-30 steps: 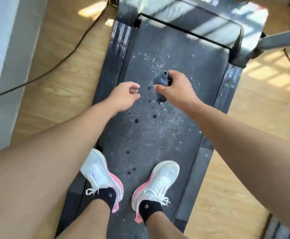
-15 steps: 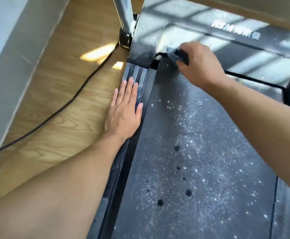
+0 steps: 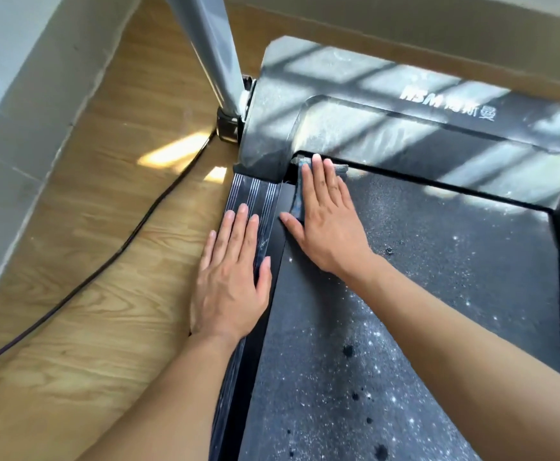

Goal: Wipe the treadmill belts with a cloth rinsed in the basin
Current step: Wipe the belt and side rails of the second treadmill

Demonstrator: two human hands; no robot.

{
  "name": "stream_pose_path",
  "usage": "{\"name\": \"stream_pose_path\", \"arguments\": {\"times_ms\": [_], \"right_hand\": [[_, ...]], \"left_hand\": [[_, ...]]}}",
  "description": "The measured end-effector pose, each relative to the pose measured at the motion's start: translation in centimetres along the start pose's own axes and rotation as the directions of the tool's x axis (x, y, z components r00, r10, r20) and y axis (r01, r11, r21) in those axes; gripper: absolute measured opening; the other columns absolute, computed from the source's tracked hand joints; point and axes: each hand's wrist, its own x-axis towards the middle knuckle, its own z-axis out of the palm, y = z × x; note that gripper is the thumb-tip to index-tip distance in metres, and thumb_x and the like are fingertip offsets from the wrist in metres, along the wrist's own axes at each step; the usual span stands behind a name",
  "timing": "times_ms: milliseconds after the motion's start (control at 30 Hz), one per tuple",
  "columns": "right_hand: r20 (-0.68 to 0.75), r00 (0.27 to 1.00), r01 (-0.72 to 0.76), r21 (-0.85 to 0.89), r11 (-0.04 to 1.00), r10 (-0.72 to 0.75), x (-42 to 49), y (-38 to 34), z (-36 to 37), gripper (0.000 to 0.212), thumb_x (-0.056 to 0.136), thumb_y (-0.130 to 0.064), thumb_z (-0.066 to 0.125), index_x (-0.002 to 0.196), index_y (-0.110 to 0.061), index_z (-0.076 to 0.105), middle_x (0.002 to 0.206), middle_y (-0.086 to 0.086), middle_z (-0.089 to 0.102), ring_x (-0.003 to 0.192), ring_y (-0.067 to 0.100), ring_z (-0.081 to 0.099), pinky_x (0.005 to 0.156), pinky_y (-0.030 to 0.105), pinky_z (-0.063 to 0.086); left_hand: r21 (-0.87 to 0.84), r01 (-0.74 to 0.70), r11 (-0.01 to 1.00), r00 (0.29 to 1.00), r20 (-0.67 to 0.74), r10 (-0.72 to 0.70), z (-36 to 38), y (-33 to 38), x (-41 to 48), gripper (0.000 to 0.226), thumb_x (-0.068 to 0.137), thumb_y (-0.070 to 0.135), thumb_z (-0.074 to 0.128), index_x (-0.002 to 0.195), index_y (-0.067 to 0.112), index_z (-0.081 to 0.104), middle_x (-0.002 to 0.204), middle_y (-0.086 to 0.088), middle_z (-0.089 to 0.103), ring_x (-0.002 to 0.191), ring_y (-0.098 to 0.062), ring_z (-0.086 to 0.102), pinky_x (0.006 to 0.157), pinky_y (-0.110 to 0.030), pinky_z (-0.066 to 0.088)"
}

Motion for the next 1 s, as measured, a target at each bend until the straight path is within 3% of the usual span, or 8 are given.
{"name": "stream_pose_path", "arguments": {"times_ms": [133, 233, 433, 533, 667, 767, 900, 1000], "right_hand": [[-0.019, 0.999, -0.027, 0.028, 0.999, 0.028, -0.4, -0.5, 0.5, 0.072, 0.107, -0.044, 0.013, 0.166, -0.007, -0.003, 0.174, 0.014, -0.012, 0.161, 0.028, -0.014, 0.132, 0.044, 0.001], [0.006, 0.998, -0.055, 0.06, 0.997, 0.055, -4.3, -2.2, 0.9, 0.074, 0.103, -0.037, 0.019, 0.166, -0.004, -0.003, 0.173, 0.017, -0.014, 0.16, 0.03, -0.015, 0.132, 0.047, 0.006], [0.094, 0.996, 0.003, 0.06, 0.998, -0.009, -14.3, -5.5, 2.9, 0.085, 0.107, -0.062, 0.027, 0.166, -0.007, 0.0, 0.174, 0.013, -0.012, 0.162, 0.026, -0.012, 0.129, 0.045, 0.006], [0.065, 0.993, 0.104, -0.009, 0.994, -0.104, -10.5, -2.1, 2.2, 0.087, 0.107, -0.066, 0.025, 0.167, -0.008, 0.0, 0.175, 0.011, -0.011, 0.161, 0.024, -0.013, 0.131, 0.045, 0.007], [0.046, 0.996, 0.081, -0.124, 0.989, -0.076, 0.1, 1.8, -0.8, 0.097, 0.103, -0.075, 0.018, 0.165, -0.004, -0.005, 0.173, 0.017, -0.016, 0.16, 0.028, -0.019, 0.132, 0.048, 0.002], [0.131, 0.968, 0.24, -0.225, 0.944, -0.214, 2.6, 3.3, -2.2, 0.105, 0.1, -0.081, 0.015, 0.164, -0.001, -0.007, 0.172, 0.02, -0.017, 0.159, 0.031, -0.02, 0.131, 0.051, 0.003], [0.342, 0.868, 0.429, -0.15, 0.891, -0.36, -4.9, 4.1, -3.0, 0.108, 0.097, -0.084, 0.01, 0.161, -0.003, -0.021, 0.168, 0.017, -0.03, 0.157, 0.028, -0.028, 0.131, 0.05, -0.001], [0.334, 0.876, 0.406, -0.122, 0.906, -0.348, -13.9, 2.5, -0.8, 0.11, 0.097, -0.084, 0.017, 0.163, 0.0, -0.008, 0.171, 0.02, -0.018, 0.16, 0.032, -0.018, 0.13, 0.053, 0.007]], "left_hand": [[-0.016, 0.003, 1.0, 1.0, -0.008, -0.003, -0.1, 0.0, 0.0, 0.067, 0.11, 0.041, 0.034, 0.168, 0.019, 0.01, 0.176, 0.003, -0.002, 0.162, -0.013, -0.005, 0.132, -0.044, 0.015], [-0.025, 0.005, 1.0, 1.0, -0.009, -0.005, 0.0, 0.0, 0.0, 0.068, 0.109, 0.04, 0.036, 0.168, 0.019, 0.01, 0.177, 0.003, -0.001, 0.162, -0.012, -0.004, 0.131, -0.044, 0.017], [-0.105, 0.005, 0.994, 1.0, -0.026, -0.008, -0.1, -0.2, 0.0, 0.061, 0.11, 0.036, 0.028, 0.167, 0.018, 0.021, 0.176, 0.005, 0.008, 0.162, -0.012, 0.003, 0.13, -0.045, 0.021], [-0.113, 0.006, 0.994, 0.999, -0.031, -0.009, -0.1, -0.2, 0.0, 0.058, 0.111, 0.034, 0.021, 0.167, 0.018, 0.022, 0.176, 0.005, 0.009, 0.162, -0.012, 0.003, 0.129, -0.045, 0.023], [-0.103, 0.003, 0.995, 1.0, -0.029, -0.006, 0.0, -0.2, 0.0, 0.059, 0.11, 0.033, 0.021, 0.167, 0.018, 0.02, 0.176, 0.004, 0.007, 0.162, -0.011, 0.001, 0.13, -0.045, 0.022], [-0.101, 0.005, 0.995, 1.0, -0.026, -0.008, -0.1, -0.2, 0.0, 0.06, 0.109, 0.033, 0.022, 0.167, 0.018, 0.02, 0.176, 0.005, 0.007, 0.162, -0.011, 0.001, 0.13, -0.044, 0.023], [-0.101, 0.014, 0.995, 1.0, -0.023, -0.016, -0.2, 0.0, 0.0, 0.06, 0.108, 0.032, 0.023, 0.167, 0.018, 0.021, 0.176, 0.006, 0.007, 0.162, -0.01, 0.002, 0.129, -0.045, 0.024], [-0.104, 0.013, 0.995, 0.999, -0.031, -0.017, -0.3, 0.1, -0.1, 0.06, 0.108, 0.031, 0.024, 0.167, 0.018, 0.023, 0.176, 0.006, 0.009, 0.162, -0.011, 0.005, 0.128, -0.045, 0.025]]}}
